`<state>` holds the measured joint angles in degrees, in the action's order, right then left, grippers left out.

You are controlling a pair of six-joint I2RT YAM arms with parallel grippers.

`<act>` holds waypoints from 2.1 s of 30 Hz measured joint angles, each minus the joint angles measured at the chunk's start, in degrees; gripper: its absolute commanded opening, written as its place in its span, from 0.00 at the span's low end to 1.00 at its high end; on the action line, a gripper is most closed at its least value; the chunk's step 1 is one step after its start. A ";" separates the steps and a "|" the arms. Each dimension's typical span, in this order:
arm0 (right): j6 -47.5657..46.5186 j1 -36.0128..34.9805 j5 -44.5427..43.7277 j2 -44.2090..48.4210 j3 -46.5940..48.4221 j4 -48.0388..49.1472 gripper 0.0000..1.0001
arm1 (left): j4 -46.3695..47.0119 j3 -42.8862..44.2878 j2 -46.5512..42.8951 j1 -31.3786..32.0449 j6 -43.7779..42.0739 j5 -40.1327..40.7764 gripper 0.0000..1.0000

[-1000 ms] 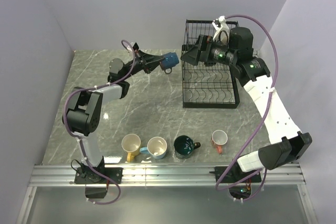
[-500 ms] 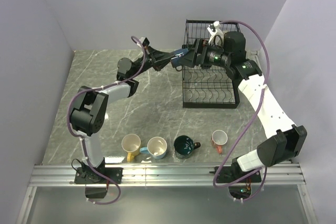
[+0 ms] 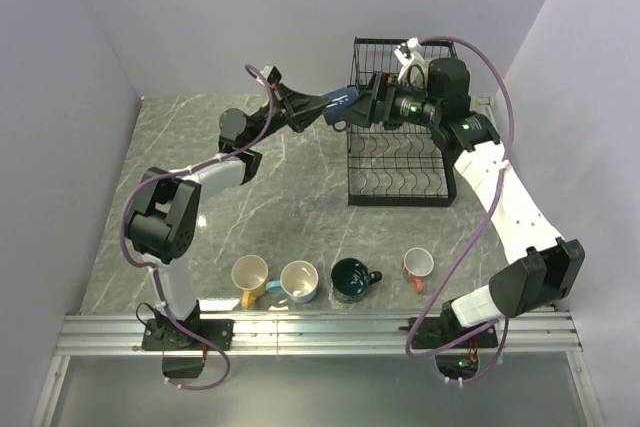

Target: Load the cups into the dish rack

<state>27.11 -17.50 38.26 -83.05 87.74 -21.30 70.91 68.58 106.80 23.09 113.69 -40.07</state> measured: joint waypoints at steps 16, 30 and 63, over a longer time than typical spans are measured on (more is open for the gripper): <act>5.20 4.96 6.23 1.25 -0.68 7.98 1.00 | 0.59 2.86 -0.98 4.00 0.07 -0.02 0.01; 9.25 5.16 9.01 1.51 -1.42 13.00 0.82 | 2.21 8.28 0.70 4.87 1.07 0.90 0.00; 17.99 7.30 10.67 1.07 -5.42 17.07 0.00 | 7.43 -2.16 -0.63 4.66 2.10 4.98 0.26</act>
<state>45.10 -10.20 48.93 -81.97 82.32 -4.23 78.35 66.41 106.17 27.75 115.79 -35.09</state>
